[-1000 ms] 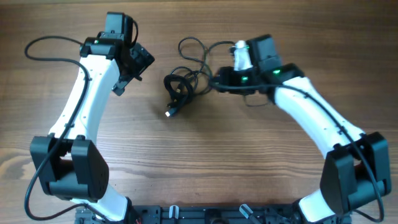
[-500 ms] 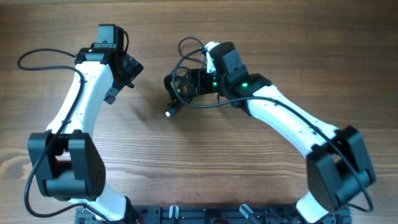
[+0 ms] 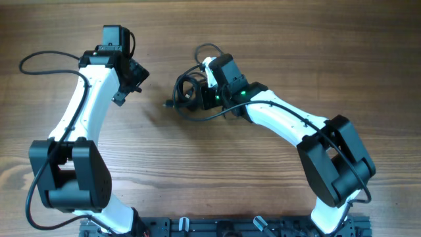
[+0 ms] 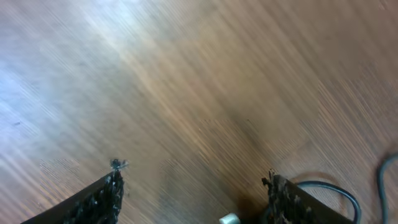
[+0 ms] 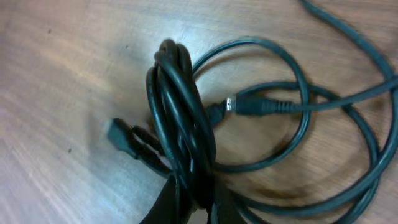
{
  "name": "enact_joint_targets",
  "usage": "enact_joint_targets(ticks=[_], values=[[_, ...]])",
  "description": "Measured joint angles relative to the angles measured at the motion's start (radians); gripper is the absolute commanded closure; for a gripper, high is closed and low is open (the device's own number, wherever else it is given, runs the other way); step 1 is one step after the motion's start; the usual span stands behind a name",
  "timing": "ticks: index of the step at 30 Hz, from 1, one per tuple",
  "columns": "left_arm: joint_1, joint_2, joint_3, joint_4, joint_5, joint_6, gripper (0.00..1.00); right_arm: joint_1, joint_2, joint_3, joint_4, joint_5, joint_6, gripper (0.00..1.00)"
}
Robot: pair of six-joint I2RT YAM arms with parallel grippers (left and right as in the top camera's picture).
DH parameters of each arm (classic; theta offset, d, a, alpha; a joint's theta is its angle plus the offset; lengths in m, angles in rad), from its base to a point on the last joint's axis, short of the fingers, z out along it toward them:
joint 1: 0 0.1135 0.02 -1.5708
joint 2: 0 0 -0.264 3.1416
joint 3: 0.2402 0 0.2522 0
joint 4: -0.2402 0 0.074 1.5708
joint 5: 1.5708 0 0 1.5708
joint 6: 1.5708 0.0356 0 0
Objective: Untangle cables
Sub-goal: 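Move both grippers down onto the black cable bundle from either side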
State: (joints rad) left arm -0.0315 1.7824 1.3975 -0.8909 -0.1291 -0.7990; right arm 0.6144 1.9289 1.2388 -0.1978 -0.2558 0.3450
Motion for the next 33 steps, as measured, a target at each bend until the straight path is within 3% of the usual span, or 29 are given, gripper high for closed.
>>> enact_joint_targets(ticks=[4,9,13,17,20,26,28,33], values=[[0.001,0.000,0.000,0.036,0.089,0.079,0.20,-0.003,0.000,0.000,-0.037,-0.089,0.017,0.96],[0.001,0.000,0.000,0.040,0.170,0.133,0.16,-0.003,0.000,0.000,-0.070,-0.206,0.171,0.94],[0.001,0.000,0.000,0.050,0.242,0.187,0.16,-0.003,0.000,0.000,-0.040,-0.343,0.270,0.79],[0.001,0.000,0.000,0.058,0.323,0.254,0.16,-0.006,0.000,0.000,-0.027,-0.435,0.264,0.64],[0.012,0.000,0.000,0.058,0.401,0.298,0.16,-0.036,0.000,0.000,-0.045,-0.469,0.251,0.61],[0.060,0.000,0.000,0.055,0.525,0.343,0.32,-0.125,0.000,0.000,-0.056,-0.484,0.234,0.54],[0.068,0.000,0.000,0.044,0.552,0.349,0.47,-0.135,0.000,0.000,-0.056,-0.484,0.220,0.54],[0.064,0.000,0.000,-0.007,0.610,0.341,0.62,-0.129,0.000,0.000,-0.084,-0.474,0.167,0.53]])
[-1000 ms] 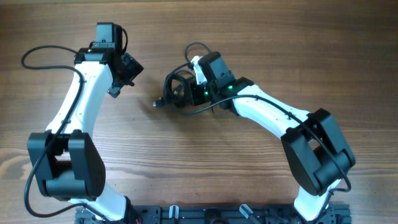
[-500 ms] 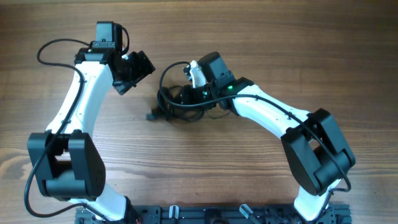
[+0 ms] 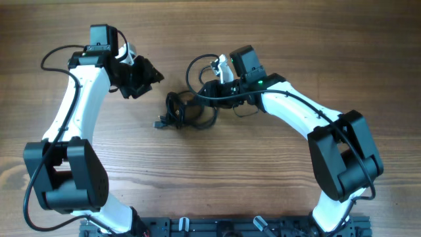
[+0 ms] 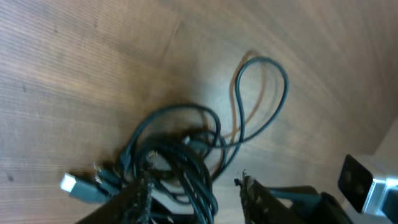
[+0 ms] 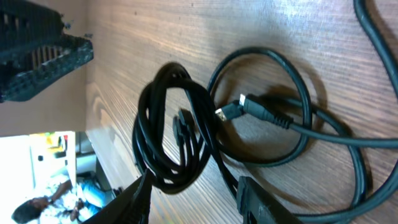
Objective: Untangle cables
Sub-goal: 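Move both grippers down onto the black cable bundle from either side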
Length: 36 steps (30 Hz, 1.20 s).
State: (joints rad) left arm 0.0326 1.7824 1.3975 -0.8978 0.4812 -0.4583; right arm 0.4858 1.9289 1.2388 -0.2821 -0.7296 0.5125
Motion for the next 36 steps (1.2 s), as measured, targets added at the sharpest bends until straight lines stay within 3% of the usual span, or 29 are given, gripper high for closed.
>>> enact_joint_targets(ticks=[3,6,10,13,20,23,27,33,35,36], values=[[-0.001,0.000,0.000,-0.069,-0.006,-0.032,0.55,0.002,0.000,0.000,-0.041,0.049,-0.013,0.52],[-0.001,0.000,-0.002,-0.083,-0.016,-0.074,0.54,0.002,0.000,0.000,-0.077,0.105,-0.021,0.51],[-0.003,0.000,-0.025,-0.053,-0.041,-0.141,0.36,0.002,0.000,0.000,-0.099,0.132,-0.021,0.50],[-0.015,0.003,-0.042,-0.045,-0.055,-0.188,0.28,0.002,0.000,0.000,-0.115,0.144,-0.021,0.50],[-0.124,0.053,-0.045,0.025,-0.065,-0.240,0.23,0.002,0.000,0.000,-0.171,0.246,-0.024,0.50],[-0.167,0.069,-0.046,0.043,-0.064,-0.257,0.26,0.002,0.000,0.000,-0.174,0.272,-0.025,0.50],[-0.200,0.074,-0.047,0.053,-0.072,-0.272,0.48,0.002,0.000,-0.014,-0.174,0.288,-0.025,0.51],[-0.205,0.074,-0.048,0.022,-0.133,-0.282,0.63,0.002,0.000,-0.059,-0.177,0.297,-0.025,0.51],[-0.205,0.075,-0.048,0.003,-0.154,-0.285,0.64,0.002,0.000,-0.059,-0.177,0.297,-0.027,0.51],[-0.205,0.074,-0.048,-0.007,-0.163,-0.284,0.54,0.002,0.000,-0.059,-0.177,0.298,-0.028,0.51]])
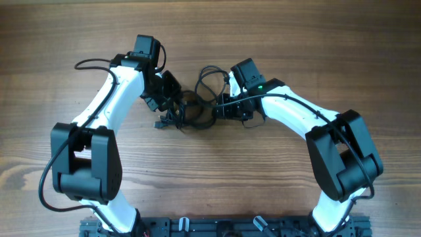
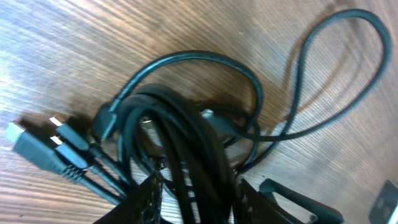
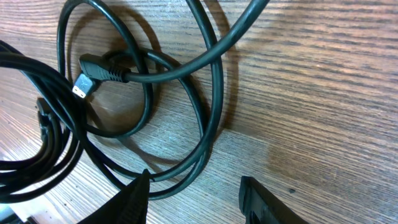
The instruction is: Untangle cables
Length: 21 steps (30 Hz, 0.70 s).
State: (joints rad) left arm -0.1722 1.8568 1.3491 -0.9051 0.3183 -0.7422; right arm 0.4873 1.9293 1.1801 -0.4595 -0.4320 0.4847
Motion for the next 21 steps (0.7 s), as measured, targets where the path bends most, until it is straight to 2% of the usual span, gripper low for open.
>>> enact_joint_targets(ticks=[1,7,11,12,13,21], values=[[0.000,0.000,0.000,-0.005,-0.005,0.000,0.46,0.000,0.000,0.000,0.000,0.000,0.000,0.51],[0.000,0.000,0.000,-0.027,-0.031,-0.002,0.48,0.000,0.000,0.000,-0.001,0.000,0.000,0.51],[0.000,0.000,0.000,-0.037,-0.053,-0.003,0.71,0.000,0.000,0.000,-0.005,0.000,0.000,0.51],[0.000,0.000,0.000,-0.037,-0.056,-0.006,0.81,0.000,0.000,0.000,-0.005,0.000,0.000,0.51],[0.000,0.000,0.000,-0.038,-0.059,-0.004,0.96,0.000,0.000,0.000,-0.005,0.000,0.000,0.50],[0.000,0.000,0.000,-0.045,-0.050,0.002,0.96,-0.005,0.000,0.000,-0.032,-0.004,-0.004,0.51]])
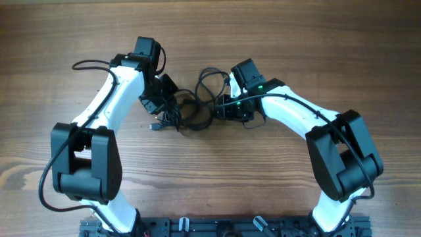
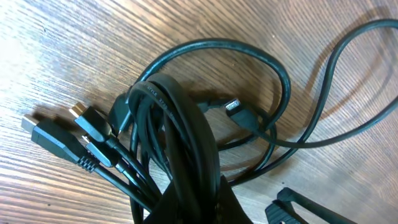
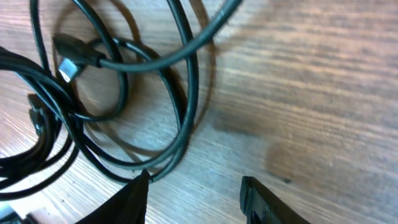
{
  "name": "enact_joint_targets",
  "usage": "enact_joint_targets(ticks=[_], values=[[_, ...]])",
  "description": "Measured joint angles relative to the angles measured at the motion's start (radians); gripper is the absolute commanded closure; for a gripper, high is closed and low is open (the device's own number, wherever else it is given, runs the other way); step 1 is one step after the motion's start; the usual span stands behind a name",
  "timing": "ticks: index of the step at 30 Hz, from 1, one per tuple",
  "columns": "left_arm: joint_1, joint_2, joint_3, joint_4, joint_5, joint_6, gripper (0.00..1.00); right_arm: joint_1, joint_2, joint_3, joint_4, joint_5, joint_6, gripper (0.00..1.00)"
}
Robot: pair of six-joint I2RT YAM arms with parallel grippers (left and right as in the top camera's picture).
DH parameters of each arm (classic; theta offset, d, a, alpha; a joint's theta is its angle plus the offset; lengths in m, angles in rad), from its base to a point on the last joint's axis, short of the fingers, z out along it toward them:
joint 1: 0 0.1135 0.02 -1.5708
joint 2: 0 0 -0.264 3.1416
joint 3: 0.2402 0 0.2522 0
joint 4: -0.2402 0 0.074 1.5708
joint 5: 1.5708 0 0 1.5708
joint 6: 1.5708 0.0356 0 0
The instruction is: Untangle cables
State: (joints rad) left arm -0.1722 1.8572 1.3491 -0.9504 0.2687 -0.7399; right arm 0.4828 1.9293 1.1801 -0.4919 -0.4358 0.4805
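Observation:
A thick black cable bundle (image 2: 180, 130) lies coiled on the wooden table (image 1: 210, 171), its plugs (image 2: 56, 140) sticking out to the left. My left gripper (image 2: 196, 202) is shut on the bundle's lower part; in the overhead view the left gripper (image 1: 170, 108) sits at the tangle's (image 1: 184, 115) left side. A thin cable (image 3: 186, 93) with a small plug (image 3: 71, 62) loops through the bundle and off toward the far side (image 1: 210, 76). My right gripper (image 3: 196, 199) stands open just right of the tangle, its left finger (image 3: 134, 196) touching or close to the thin loop, with nothing between the fingers.
One finger of the right gripper (image 2: 298, 202) shows at the lower right of the left wrist view. The left arm's own wiring (image 1: 85, 64) arcs out at the far left. A black rail (image 1: 223, 227) runs along the table's near edge.
My left gripper, open astride the thick bundle before, is now shut on it. The bundle's plugs sit slightly further left. The right gripper stays open in nearly the same place.
First my right gripper was shut on the bundle while the left hung open over bare table. Then the right had let go and stood open beside the bundle, with the left nearer. Later the left straddled the bundle open, and now it grips it.

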Motion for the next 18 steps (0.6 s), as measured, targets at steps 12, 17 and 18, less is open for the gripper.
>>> enact_joint_targets(ticks=[12,17,18], values=[[0.045,0.003,-0.004,0.193,0.561,0.357,0.96,-0.215,-0.017,0.000,-0.061,-0.488,-0.188,0.50],[0.070,0.003,-0.004,0.203,0.737,0.515,0.96,-0.248,-0.020,0.000,-0.052,-0.712,-0.225,0.50],[0.070,0.003,-0.004,0.203,0.752,0.549,0.96,-0.245,-0.020,0.000,-0.050,-0.743,-0.226,0.50]])
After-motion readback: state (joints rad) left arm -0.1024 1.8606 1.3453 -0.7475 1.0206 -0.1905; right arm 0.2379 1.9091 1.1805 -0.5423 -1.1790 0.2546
